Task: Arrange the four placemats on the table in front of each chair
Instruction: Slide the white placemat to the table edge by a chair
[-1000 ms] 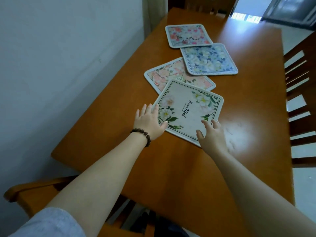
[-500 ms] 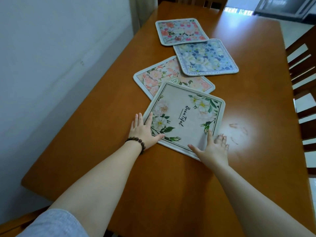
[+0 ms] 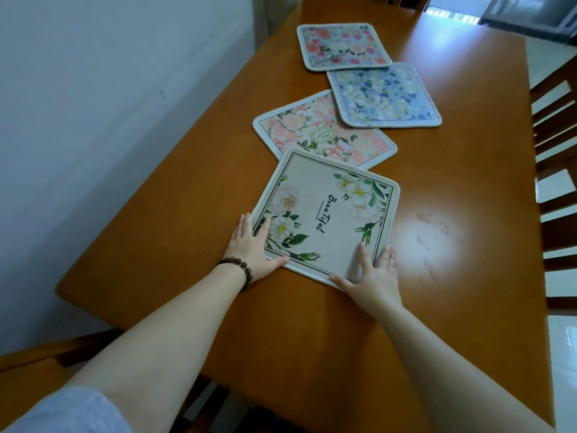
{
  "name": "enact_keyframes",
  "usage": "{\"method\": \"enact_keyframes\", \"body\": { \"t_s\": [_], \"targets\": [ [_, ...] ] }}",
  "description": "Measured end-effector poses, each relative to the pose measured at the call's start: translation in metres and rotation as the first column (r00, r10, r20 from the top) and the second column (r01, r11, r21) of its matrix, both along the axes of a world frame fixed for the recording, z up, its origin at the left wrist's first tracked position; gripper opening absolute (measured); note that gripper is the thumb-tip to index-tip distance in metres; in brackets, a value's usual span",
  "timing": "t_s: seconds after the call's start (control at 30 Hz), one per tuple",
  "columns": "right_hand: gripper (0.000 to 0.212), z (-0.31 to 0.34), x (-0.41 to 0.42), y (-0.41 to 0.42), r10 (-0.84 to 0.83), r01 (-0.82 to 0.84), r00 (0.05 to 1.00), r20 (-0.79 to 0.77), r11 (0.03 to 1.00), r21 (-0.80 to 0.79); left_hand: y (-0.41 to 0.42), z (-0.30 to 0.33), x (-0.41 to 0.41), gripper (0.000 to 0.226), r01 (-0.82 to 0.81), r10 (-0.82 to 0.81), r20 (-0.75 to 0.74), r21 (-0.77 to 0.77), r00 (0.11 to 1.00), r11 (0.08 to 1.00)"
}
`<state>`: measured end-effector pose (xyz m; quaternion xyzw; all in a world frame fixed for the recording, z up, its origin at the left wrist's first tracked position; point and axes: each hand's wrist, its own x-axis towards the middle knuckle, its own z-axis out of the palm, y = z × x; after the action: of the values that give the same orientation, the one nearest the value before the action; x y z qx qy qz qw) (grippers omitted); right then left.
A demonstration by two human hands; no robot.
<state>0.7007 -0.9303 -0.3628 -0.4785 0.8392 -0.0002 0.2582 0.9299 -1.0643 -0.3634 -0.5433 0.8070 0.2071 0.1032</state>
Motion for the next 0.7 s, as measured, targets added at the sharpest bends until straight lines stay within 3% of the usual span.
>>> {"method": "enact_keyframes", "body": {
  "t_s": [0.43, 0.7],
  "targets": [
    [0.115, 0.005, 0.079, 0.049, 0.281, -0.282, 0.959, 0.039, 0.958, 0.048, 0.091, 0.015, 0.101, 0.111, -0.202, 0.189, 0.117, 0.116, 0.975, 0.972],
    [0.117, 0.009, 0.071, 0.03, 0.462, -0.462, 0.887, 0.021, 0.884, 0.074, 0.117, 0.023, 0.12, 0.103, -0.258, 0.234, 0.155, 0.155, 0.96, 0.954]
  ]
}}
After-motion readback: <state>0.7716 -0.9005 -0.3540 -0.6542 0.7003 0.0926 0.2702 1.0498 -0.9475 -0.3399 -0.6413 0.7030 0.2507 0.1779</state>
